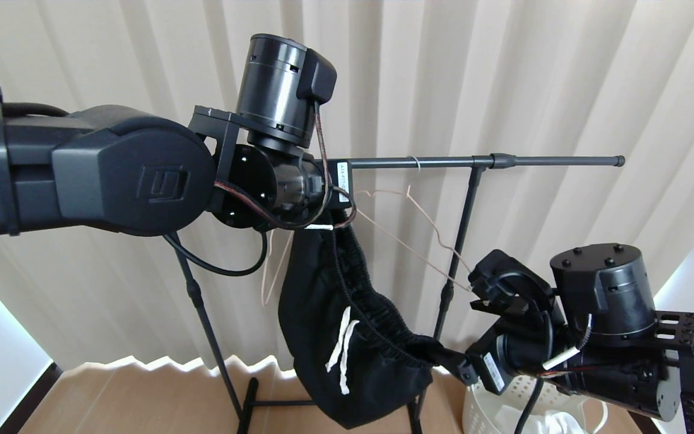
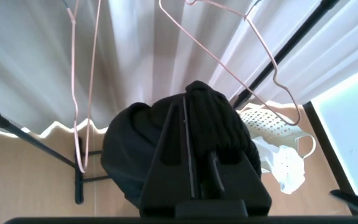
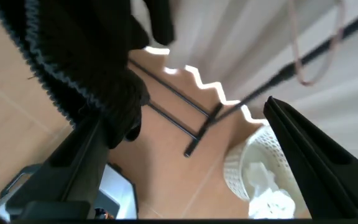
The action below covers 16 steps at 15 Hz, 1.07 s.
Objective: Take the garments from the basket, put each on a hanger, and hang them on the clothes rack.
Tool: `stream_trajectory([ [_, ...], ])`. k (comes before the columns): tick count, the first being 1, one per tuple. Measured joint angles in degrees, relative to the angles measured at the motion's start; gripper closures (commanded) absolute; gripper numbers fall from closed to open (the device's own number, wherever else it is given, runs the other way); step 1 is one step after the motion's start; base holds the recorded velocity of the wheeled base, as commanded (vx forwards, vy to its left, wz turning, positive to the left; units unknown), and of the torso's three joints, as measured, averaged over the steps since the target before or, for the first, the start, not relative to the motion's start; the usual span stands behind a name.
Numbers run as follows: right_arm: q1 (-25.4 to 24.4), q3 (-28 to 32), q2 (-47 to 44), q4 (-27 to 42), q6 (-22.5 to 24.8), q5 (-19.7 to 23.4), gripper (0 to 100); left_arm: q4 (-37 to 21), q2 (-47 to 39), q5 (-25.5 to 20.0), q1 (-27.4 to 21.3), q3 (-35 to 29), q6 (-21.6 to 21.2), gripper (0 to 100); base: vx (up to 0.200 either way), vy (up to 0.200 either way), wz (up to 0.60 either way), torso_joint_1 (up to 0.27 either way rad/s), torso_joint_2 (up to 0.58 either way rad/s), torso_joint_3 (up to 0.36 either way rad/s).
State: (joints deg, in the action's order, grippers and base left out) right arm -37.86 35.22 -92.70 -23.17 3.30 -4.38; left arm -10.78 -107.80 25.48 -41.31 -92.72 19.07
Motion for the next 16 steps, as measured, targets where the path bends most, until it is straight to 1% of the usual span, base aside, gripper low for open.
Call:
stream_trajectory([
  [1,-0.1,-1.6,-0.2,-3.0,0.4,3.4,0,0.0,0.1,0.2,-0.2,-0.1,0.0,100,0.0,0.0,0.0,0.0,0.0,0.0],
  [4,-0.7,-4.2,-0.7,-6.6,0.5,7.4,0,0.0,0.3,0.5,-0.4,0.1,0.0,100,0.0,0.0,0.0,0.0,0.0,0.0],
  [6,-0.7,-6.0,-0.9,-9.1,0.5,10.8,0,0.0,0.3,1.3,-0.5,-0.5,0.0,100,0.0,0.0,0.0,0.0,0.0,0.0],
  [7,-0.7,-6.6,-0.9,-10.8,0.5,11.6,0,0.0,0.2,1.9,-0.4,-0.8,0.0,100,0.0,0.0,0.0,0.0,0.0,0.0],
  [8,-0.7,-6.9,-1.0,-13.3,0.4,12.1,0,0.0,0.2,2.0,-0.5,-0.9,0.0,100,0.0,0.0,0.0,0.0,0.0,0.0],
  [10,-0.7,-6.6,-1.7,-15.3,-0.9,12.2,0,0.0,0.1,2.3,-1.2,-0.9,0.0,100,0.0,0.0,0.0,0.0,0.0,0.0],
  [13,-0.9,-5.5,-2.6,-17.5,-5.5,11.8,0,-0.1,0.2,2.6,-1.9,-0.6,0.0,100,0.0,0.0,0.0,0.0,0.0,0.0],
  [16,-2.4,-5.4,-2.9,-18.5,-5.9,11.7,0,-0.5,0.4,2.9,-2.1,-0.4,0.0,100,0.0,0.0,0.0,0.0,0.0,0.0],
])
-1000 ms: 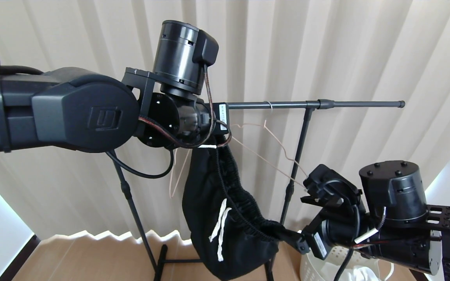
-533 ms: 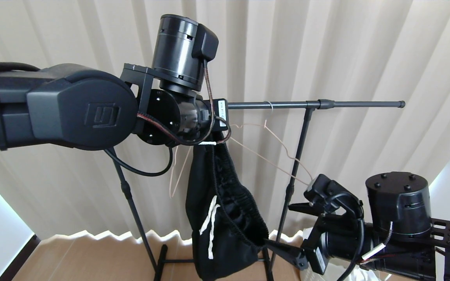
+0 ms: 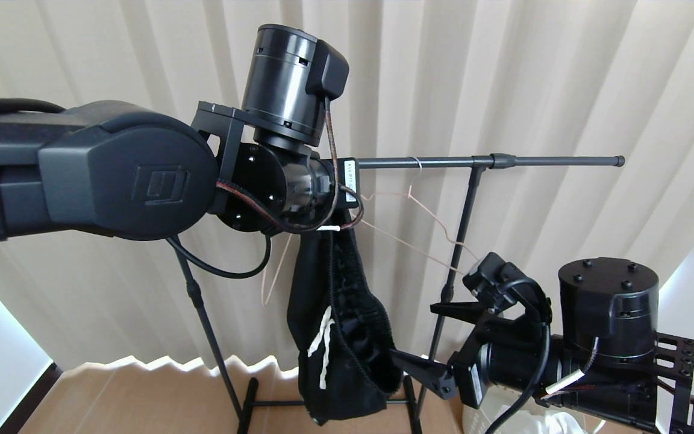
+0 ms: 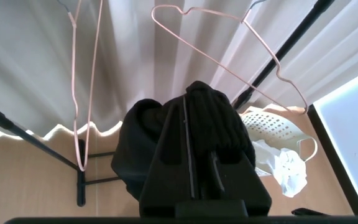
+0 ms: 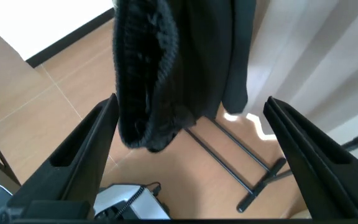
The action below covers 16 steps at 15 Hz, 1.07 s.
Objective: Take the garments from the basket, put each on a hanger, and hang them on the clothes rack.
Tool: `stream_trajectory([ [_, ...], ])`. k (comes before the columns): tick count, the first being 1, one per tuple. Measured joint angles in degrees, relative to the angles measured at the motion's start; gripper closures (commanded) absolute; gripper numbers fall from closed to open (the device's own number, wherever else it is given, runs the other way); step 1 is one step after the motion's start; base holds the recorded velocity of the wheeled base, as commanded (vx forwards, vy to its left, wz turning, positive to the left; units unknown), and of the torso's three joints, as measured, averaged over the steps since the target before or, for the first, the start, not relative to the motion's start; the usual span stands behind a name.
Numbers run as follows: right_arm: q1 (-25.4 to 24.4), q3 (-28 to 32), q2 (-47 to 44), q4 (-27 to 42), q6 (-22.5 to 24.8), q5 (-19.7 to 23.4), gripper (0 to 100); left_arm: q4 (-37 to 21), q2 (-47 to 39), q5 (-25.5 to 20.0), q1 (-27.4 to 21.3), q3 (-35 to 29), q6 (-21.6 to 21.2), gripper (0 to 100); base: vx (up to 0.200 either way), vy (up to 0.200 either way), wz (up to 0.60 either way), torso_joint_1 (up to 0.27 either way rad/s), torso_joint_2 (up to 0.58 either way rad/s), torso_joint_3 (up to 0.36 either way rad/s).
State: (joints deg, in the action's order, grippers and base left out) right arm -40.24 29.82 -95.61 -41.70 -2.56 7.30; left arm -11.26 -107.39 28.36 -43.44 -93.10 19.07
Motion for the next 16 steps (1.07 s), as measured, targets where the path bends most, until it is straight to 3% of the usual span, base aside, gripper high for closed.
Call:
stream_trajectory([
  [3,-0.4,0.4,-1.1,-0.1,-0.1,-0.5,0,-0.7,0.3,0.0,-1.1,0.0,0.0,100,0.0,0.0,0.0,0.0,0.0,0.0],
  [8,-0.2,2.9,-5.1,-0.3,-0.3,-7.7,0,-1.5,1.0,0.5,-3.1,0.0,0.0,100,0.0,0.0,0.0,0.0,0.0,0.0],
  [9,-0.2,3.2,-6.1,-1.1,-0.3,-8.8,100,-1.5,1.1,0.5,-3.3,-0.1,0.1,100,0.0,0.0,0.0,0.0,0.0,0.0],
  [11,-0.2,3.2,-7.3,-4.5,-0.2,-9.2,100,-2.1,1.6,0.4,-3.4,0.3,0.1,100,0.0,0.0,0.0,0.0,0.0,0.0],
  [16,2.6,3.6,-8.4,-4.6,-0.1,-9.7,100,-2.5,2.9,0.4,-2.9,3.3,0.4,100,0.0,0.0,0.0,0.0,0.0,0.0],
])
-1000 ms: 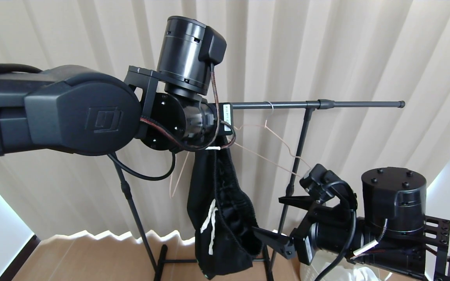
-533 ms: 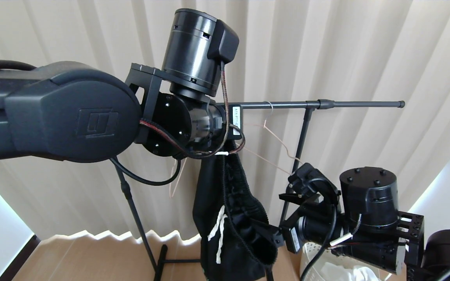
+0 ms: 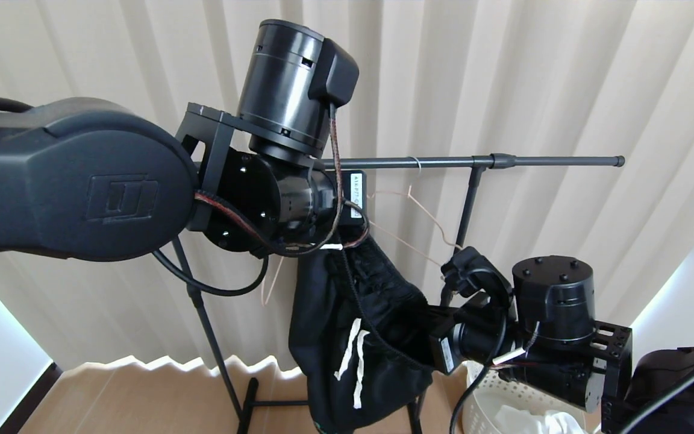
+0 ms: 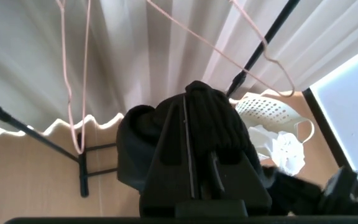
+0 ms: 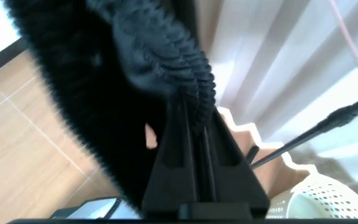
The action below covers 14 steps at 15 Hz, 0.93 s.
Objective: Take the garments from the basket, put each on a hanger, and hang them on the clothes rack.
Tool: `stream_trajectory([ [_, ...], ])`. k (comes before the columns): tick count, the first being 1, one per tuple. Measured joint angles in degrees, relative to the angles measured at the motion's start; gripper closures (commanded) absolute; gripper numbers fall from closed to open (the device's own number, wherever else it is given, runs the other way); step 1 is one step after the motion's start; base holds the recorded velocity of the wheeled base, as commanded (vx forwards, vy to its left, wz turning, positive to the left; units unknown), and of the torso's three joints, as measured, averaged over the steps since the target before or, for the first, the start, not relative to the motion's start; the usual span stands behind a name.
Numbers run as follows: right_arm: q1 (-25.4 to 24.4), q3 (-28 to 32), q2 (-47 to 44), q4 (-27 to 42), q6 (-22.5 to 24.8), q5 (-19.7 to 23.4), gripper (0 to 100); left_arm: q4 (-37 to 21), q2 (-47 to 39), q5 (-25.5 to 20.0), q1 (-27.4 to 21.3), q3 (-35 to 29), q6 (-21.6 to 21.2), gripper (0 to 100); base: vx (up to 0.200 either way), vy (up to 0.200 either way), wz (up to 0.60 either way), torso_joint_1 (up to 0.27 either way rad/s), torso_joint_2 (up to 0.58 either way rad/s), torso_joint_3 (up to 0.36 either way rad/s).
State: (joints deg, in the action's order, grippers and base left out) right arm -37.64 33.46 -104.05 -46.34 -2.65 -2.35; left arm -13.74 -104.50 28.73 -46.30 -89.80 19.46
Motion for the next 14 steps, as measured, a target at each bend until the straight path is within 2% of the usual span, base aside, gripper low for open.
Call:
stream_trajectory([
  [5,6.2,2.7,1.6,0.3,0.0,0.0,100,-0.9,2.2,-0.5,3.8,9.0,-0.2,100,0.0,0.0,0.0,0.0,0.0,0.0],
  [6,6.6,3.0,2.0,0.4,0.0,0.1,100,-0.7,2.6,-0.7,4.3,11.2,-0.3,0,0.0,0.0,0.0,0.0,0.0,0.0],
  [11,7.0,3.4,2.6,0.4,0.0,0.0,100,0.6,4.0,-1.1,4.9,22.2,-0.4,0,0.0,0.0,0.0,0.0,0.0,0.0],
  [14,7.0,3.4,2.5,0.4,0.0,0.0,100,0.6,5.8,-3.9,6.1,26.3,-0.6,0,0.0,0.0,0.0,0.0,0.0,0.0],
])
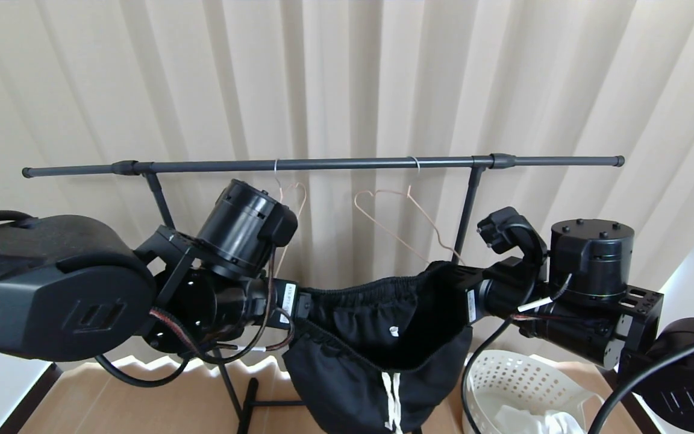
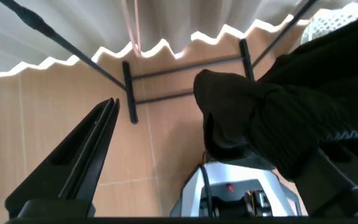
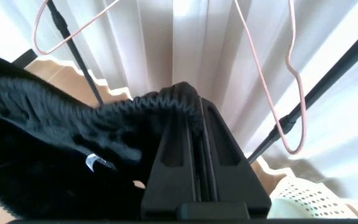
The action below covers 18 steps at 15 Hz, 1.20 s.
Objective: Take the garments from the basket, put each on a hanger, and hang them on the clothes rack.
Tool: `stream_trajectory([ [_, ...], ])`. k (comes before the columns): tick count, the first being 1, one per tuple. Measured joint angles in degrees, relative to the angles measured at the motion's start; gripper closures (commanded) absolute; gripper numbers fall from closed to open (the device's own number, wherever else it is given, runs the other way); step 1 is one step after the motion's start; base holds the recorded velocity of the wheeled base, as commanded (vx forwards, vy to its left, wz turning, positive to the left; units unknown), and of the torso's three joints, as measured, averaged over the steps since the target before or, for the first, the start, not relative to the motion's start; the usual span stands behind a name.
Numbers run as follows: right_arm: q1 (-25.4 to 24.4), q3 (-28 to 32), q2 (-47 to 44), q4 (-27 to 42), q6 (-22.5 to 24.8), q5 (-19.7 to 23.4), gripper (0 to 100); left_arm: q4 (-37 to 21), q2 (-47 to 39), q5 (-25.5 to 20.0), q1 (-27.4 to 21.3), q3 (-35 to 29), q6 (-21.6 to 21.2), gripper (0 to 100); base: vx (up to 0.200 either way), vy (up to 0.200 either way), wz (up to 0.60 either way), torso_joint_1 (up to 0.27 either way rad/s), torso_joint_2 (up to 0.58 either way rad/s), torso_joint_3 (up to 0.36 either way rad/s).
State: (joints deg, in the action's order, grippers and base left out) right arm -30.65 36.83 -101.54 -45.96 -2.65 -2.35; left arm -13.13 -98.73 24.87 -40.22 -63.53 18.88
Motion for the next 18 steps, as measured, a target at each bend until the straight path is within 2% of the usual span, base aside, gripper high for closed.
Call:
stream_trajectory([
  [1,0.0,0.1,0.0,-0.1,0.0,0.0,100,-0.2,0.7,-1.5,0.4,1.1,-0.3,0,0.0,0.0,0.0,0.0,0.0,0.0],
  [3,0.0,0.2,-0.1,-0.1,0.0,0.0,100,-0.4,2.8,-5.3,1.4,4.5,-3.9,0,0.0,0.0,0.0,0.0,0.0,0.0],
  [6,0.0,0.1,-0.3,-0.1,0.0,-0.5,100,-0.2,7.1,-14.1,3.0,8.7,-8.8,0,0.0,0.0,0.0,0.0,0.0,0.0],
  [7,0.0,0.0,-0.3,-0.1,0.0,-0.5,100,0.0,8.3,-15.7,4.0,9.2,-9.9,0,0.0,0.0,0.0,0.0,0.0,0.0],
  [10,-0.4,-0.4,-0.3,0.0,0.1,-0.7,100,0.8,8.8,-16.1,6.6,8.0,-10.3,0,0.0,0.0,0.0,0.0,0.0,0.0],
  [12,-1.2,-0.6,-0.2,-0.1,0.1,-1.4,100,1.9,6.2,-16.0,8.4,5.1,-10.3,0,0.0,0.0,0.0,0.0,0.0,0.0],
  [18,-2.5,-1.3,0.7,-0.3,0.2,-1.7,100,2.4,-8.9,-12.5,13.9,-11.6,-10.5,0,0.0,0.0,0.0,0.0,0.0,0.0],
])
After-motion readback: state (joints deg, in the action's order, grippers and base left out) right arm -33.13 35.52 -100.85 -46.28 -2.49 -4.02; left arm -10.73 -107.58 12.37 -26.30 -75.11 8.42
